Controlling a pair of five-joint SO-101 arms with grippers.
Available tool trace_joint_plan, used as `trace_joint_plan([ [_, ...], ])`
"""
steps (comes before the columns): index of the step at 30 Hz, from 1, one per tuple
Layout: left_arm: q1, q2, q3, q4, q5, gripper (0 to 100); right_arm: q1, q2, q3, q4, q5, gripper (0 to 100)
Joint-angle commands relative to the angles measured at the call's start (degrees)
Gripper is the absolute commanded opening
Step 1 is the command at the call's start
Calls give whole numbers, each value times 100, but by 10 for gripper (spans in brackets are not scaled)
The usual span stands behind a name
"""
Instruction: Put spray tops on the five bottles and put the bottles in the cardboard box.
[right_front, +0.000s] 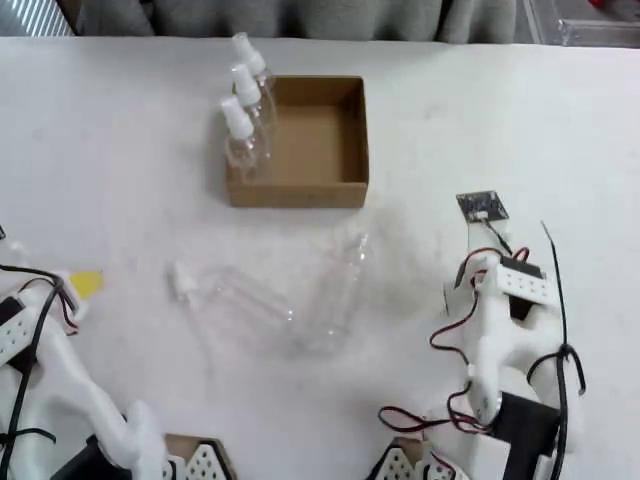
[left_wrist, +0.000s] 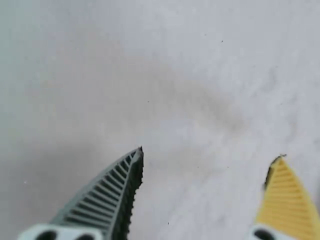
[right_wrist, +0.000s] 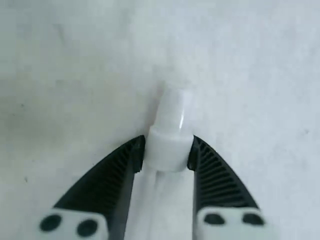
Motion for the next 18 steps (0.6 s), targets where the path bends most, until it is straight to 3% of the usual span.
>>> trace_joint_plan([
  [1, -40, -57, -26, -88, 26, 369, -57, 171, -545, 215, -62, 18],
  [5, -40, -57, -26, -88, 35, 369, -136, 13, -1002, 848, -105, 16],
  [9, -31, -57, -26, -97, 35, 369, -479, -338, -1741, 1657, -659, 16],
  [13, -40, -57, -26, -105, 44, 369, -1367, -787, -2479, 2668, -1108, 16],
  [18, -40, -22, -26, -105, 44, 369, -2897, -1288, -2963, 3108, -1978, 16],
])
